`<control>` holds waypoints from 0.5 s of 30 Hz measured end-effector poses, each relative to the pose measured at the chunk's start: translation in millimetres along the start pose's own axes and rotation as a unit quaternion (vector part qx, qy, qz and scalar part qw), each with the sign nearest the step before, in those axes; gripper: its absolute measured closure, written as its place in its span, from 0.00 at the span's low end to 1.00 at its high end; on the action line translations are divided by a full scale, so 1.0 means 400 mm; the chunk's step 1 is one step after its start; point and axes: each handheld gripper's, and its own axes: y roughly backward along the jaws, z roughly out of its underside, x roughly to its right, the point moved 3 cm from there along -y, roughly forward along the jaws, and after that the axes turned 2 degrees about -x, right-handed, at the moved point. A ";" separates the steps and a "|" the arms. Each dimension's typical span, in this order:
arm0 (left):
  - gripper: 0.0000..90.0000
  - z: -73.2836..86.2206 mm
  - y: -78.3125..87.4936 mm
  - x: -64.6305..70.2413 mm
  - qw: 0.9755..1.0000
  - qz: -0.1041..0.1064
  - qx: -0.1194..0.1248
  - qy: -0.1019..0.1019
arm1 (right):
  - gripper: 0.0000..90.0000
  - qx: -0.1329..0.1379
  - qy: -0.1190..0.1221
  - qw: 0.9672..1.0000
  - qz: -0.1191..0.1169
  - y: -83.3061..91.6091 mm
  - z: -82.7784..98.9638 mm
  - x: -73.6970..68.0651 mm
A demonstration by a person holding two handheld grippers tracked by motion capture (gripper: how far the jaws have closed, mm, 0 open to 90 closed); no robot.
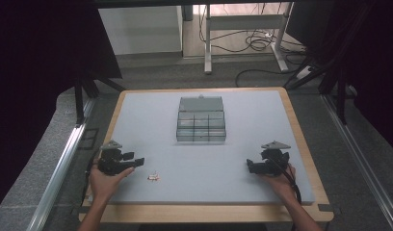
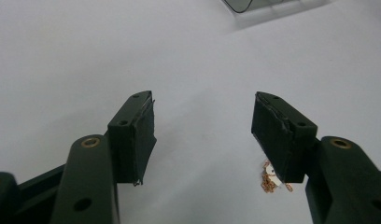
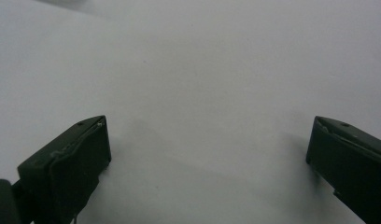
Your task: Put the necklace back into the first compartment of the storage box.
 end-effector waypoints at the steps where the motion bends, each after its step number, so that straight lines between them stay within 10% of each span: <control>1: 0.44 0.001 0.001 0.001 1.000 -0.002 0.000 0.000 | 0.00 0.000 0.002 1.000 -0.002 0.001 0.001 0.000; 15: 0.48 0.014 0.013 0.010 1.000 -0.011 -0.006 -0.007 | 0.02 0.002 0.005 1.000 0.000 0.010 0.008 -0.003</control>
